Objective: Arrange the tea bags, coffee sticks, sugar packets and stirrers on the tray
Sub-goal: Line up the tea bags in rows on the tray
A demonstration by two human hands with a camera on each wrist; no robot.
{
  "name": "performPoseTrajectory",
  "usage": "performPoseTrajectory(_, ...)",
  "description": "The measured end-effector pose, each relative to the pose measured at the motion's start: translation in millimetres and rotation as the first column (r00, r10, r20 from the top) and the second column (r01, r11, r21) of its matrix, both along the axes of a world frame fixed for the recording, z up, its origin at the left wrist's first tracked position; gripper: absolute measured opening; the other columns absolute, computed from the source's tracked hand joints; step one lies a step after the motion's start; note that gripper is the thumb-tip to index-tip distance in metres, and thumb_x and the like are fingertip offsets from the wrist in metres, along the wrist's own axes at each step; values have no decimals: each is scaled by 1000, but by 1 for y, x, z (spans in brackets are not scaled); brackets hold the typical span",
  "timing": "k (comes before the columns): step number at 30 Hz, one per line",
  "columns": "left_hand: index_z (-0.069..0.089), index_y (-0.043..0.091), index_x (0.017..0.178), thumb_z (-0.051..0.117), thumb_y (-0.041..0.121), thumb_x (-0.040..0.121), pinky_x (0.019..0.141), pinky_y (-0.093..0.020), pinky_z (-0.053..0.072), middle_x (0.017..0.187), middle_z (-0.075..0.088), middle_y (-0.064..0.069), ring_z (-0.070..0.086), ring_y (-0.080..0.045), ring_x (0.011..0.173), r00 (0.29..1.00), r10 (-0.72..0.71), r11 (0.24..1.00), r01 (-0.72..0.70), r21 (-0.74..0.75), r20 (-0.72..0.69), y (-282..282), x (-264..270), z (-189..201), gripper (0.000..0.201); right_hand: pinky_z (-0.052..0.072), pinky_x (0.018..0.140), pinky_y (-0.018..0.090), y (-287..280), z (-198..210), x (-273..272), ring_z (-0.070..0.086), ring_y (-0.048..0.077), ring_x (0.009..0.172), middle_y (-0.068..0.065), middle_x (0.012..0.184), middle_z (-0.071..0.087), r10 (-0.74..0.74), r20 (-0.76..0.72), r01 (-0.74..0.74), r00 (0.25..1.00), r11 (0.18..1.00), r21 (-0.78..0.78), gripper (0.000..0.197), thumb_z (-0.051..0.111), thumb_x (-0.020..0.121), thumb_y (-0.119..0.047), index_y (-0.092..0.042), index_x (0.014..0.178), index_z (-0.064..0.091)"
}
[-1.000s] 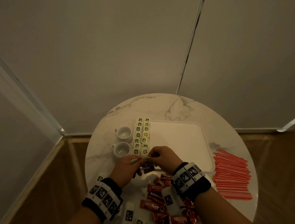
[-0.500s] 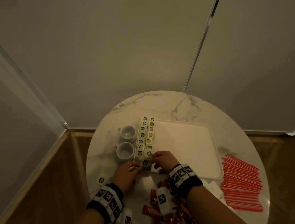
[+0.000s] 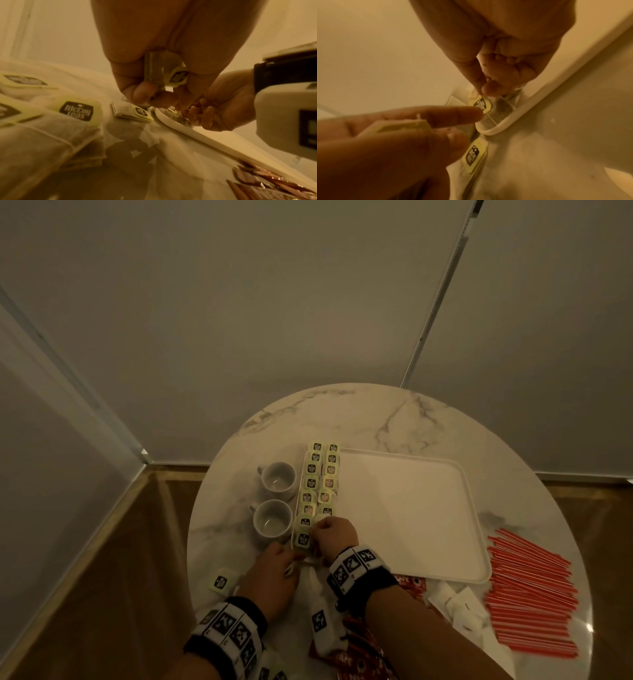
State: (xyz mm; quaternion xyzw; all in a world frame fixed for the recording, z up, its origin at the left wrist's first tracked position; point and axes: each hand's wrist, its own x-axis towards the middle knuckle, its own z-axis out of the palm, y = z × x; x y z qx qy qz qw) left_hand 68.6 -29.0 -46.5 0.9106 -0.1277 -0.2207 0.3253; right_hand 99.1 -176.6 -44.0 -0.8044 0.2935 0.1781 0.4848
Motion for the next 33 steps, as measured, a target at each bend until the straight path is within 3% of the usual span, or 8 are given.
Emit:
performPoseTrajectory(2, 58, 29, 128, 54, 21, 93, 96, -26, 43, 121, 47, 5, 51, -15, 112, 999, -52, 999, 51, 10, 16, -1, 0, 0, 36, 59, 71, 41, 0, -1, 0, 70, 29, 79, 12, 88, 72, -12, 13, 12, 1000, 1000, 2, 19, 59, 85, -19, -24, 66, 58)
performPoseTrajectory(5, 53, 30, 132, 53, 20, 94, 97, -21, 40, 130, 41, 6, 49, -12, 116, 993, -108, 994, 106, 35, 42, -3, 0, 4, 40, 54, 49, 29, 0, 1, -1, 67, 23, 62, 10, 88, 69, -59, 20, 58, 998, 998, 38, 6, 59, 83, -14, -19, 82, 55)
performPoseTrajectory(6, 53, 29, 133, 52, 20, 94, 98, -21, 40, 132, 40, 7, 48, -11, 118, 992, -118, 992, 116, 43, 45, -3, 1, 4, 40, 52, 48, 28, -1, 0, -1, 66, 23, 62, 10, 88, 68, -66, 25, 65, 998, 997, 32, 8, 58, 82, -13, -19, 84, 53)
performPoseTrajectory(11, 50, 28, 136, 51, 21, 94, 107, -25, 36, 143, 34, 7, 44, -14, 127, 987, -145, 988, 141, 64, 62, -3, 0, 3, 43, 58, 76, 41, -8, -5, -10, 66, 29, 86, 7, 92, 68, 21, -5, -22, 1000, 995, -96, 8, 57, 82, -25, -19, 80, 53)
performPoseTrajectory(14, 50, 24, 137, 51, 16, 92, 109, -24, 34, 147, 32, 6, 43, -14, 128, 985, -156, 986, 151, 67, 74, -2, 0, -1, 46, 51, 78, 33, -10, -6, -19, 64, 26, 95, 7, 98, 67, 121, -35, -126, 992, 972, -199, 21, 54, 91, -35, -15, 88, 60)
performPoseTrajectory(19, 44, 25, 141, 51, 16, 92, 107, -22, 32, 151, 25, 10, 42, -15, 129, 986, -152, 985, 145, 97, 70, -2, -1, -1, 49, 44, 77, 26, -8, -12, -24, 62, 23, 100, 8, 107, 67, 165, -47, -171, 985, 955, -242, 22, 53, 90, -23, -11, 102, 67)
performPoseTrajectory(25, 41, 27, 142, 50, 16, 93, 106, -21, 31, 153, 25, 11, 39, -11, 132, 987, -151, 986, 147, 75, 49, -4, -2, 1, 50, 46, 88, 27, -5, -10, -25, 59, 21, 106, 5, 115, 65, 252, -30, -250, 967, 925, -285, 22, 49, 92, -18, -16, 106, 66)
performPoseTrajectory(33, 43, 28, 140, 49, 18, 95, 103, -21, 34, 150, 29, 11, 42, -11, 129, 989, -133, 990, 129, 64, 61, -7, -4, 7, 47, 45, 91, 28, -6, -7, -22, 58, 24, 109, 8, 118, 63, 346, -40, -338, 938, 880, -333, 25, 46, 94, -19, -14, 112, 62)
